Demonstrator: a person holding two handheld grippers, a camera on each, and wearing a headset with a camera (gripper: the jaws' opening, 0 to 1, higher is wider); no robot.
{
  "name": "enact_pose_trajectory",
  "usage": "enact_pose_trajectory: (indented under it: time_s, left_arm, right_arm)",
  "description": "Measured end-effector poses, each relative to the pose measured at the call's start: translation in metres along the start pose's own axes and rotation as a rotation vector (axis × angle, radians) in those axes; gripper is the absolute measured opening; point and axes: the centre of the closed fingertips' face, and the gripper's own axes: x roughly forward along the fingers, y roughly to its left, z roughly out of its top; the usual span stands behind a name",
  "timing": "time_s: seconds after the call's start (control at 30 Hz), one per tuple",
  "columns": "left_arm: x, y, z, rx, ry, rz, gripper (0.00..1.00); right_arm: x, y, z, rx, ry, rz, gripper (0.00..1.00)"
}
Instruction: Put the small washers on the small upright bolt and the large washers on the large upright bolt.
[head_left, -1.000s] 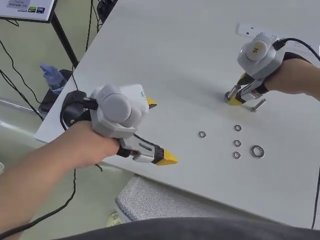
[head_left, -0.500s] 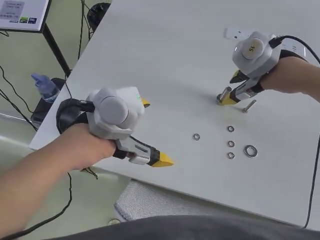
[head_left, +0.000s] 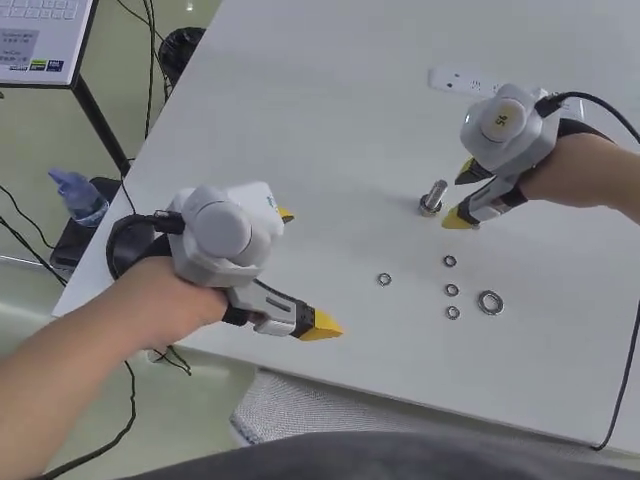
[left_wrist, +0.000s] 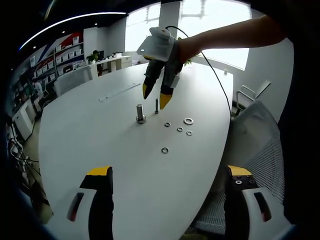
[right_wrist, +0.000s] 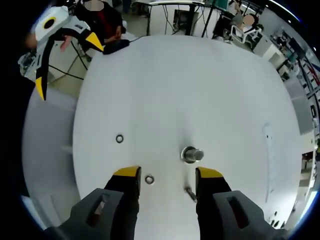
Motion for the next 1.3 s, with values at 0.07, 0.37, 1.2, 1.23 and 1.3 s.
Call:
enact_pose_trajectory:
  time_s: [0.07, 0.37, 1.2, 1.23, 1.3]
  left_arm:
    - [-0.001, 0.000, -0.002, 0.001, 0.006, 0.000, 0.92]
    - [-0.002, 0.000, 0.000, 0.007, -0.003, -0.007, 0.92]
    - [-0.002, 0.003, 0.009, 0.001, -0.011, -0.020, 0.90]
    - [-0.003, 0.003, 0.008, 0.007, -0.006, -0.019, 0.89]
    - [-0.003, 0.005, 0.006, 0.028, 0.009, -0.018, 0.89]
  right_arm:
    - [-0.003, 0.008, -0.008, 0.002, 0.003, 0.003, 0.45]
    - [-0.013, 0.033, -0.041, 0.044, 0.019, 0.000, 0.45]
    - [-0.012, 0.065, -0.093, 0.153, 0.014, 0.012, 0.45]
    - [-0.011, 0.066, -0.095, 0.154, 0.016, 0.012, 0.45]
    - [-0.008, 0.068, -0.097, 0.155, 0.022, 0.015, 0.45]
